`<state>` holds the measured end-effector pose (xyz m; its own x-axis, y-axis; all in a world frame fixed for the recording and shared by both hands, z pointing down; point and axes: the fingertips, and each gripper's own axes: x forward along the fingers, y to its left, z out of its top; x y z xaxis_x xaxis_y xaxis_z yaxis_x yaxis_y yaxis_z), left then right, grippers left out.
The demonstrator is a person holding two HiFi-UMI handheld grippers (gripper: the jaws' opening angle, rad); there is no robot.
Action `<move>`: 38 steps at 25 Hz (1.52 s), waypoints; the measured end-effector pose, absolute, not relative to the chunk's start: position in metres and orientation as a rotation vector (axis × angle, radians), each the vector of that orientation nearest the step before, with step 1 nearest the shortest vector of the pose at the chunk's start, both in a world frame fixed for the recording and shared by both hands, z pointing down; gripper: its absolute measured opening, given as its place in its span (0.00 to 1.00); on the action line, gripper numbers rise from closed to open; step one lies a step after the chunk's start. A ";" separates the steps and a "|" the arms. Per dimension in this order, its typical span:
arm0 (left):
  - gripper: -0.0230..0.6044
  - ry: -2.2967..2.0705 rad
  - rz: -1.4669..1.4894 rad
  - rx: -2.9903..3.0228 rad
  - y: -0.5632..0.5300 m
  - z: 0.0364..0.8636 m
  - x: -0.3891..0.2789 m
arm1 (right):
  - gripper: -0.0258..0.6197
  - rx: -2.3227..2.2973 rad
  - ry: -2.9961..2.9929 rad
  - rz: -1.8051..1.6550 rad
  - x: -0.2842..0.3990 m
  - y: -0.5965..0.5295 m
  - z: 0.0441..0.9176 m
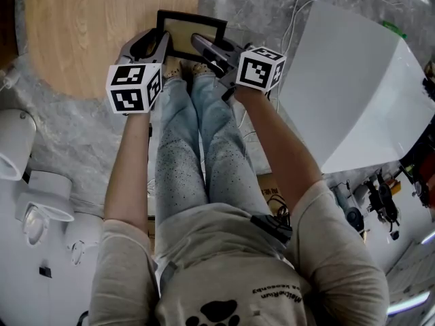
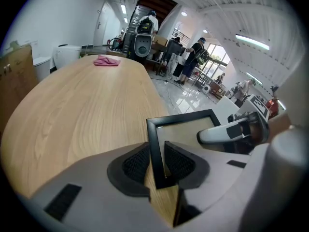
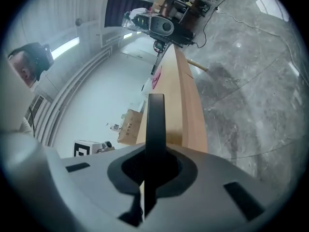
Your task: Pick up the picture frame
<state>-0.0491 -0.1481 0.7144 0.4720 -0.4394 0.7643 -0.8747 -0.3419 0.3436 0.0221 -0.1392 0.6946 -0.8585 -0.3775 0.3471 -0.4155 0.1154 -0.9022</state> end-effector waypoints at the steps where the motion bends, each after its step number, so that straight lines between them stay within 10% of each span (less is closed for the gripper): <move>1: 0.20 -1.094 0.726 1.953 -0.147 0.712 -0.050 | 0.06 0.842 -2.321 1.880 0.022 -0.139 0.691; 38: 0.05 -1.351 0.454 2.136 -0.131 0.437 -0.052 | 0.06 1.182 -2.497 0.960 0.033 -0.154 0.425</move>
<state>-0.0521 -0.1308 0.4371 0.4331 -0.7092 0.5563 -0.9012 -0.3304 0.2804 0.0333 -0.1542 0.4248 -0.6537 -0.6117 0.4456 -0.7527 0.4641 -0.4671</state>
